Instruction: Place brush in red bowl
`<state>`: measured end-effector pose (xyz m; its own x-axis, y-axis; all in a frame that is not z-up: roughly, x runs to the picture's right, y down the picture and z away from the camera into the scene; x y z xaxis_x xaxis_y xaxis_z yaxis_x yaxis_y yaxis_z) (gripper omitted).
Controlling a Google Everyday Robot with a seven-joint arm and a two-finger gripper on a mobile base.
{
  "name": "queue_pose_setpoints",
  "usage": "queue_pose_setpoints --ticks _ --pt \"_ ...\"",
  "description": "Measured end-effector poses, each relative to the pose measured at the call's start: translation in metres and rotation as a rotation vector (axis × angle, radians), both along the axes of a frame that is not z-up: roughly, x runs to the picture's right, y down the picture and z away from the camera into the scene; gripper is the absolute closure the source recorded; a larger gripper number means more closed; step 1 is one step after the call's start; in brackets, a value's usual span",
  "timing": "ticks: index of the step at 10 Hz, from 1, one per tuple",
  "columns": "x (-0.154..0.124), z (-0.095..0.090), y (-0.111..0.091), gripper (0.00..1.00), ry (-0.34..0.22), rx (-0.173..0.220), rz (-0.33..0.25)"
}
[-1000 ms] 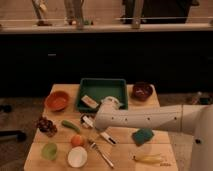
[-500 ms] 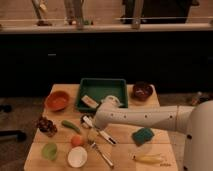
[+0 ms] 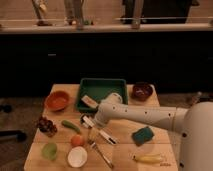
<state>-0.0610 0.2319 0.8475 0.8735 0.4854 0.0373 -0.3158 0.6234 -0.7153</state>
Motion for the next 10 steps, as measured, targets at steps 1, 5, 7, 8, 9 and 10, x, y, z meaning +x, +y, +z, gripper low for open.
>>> queue_pose_setpoints --ticks 1,5,7,8,9,10 --pt "0.0008 0.0009 -0.0005 0.44 -0.009 -0.004 -0.002" --pt "0.003 -0.0008 -0.0054 0.85 -0.001 -0.004 0.003" --pt "0.0027 -0.0029 -0.0001 0.99 -0.004 -0.01 -0.009" --pt "0.0036 -0.0033 0.0017 1.0 -0.003 -0.015 -0.015" --pt "0.0022 -0.0025 0.0023 1.0 -0.03 -0.026 -0.025" --pt "0.0018 -0.0021 0.0031 1.0 -0.052 -0.039 -0.038"
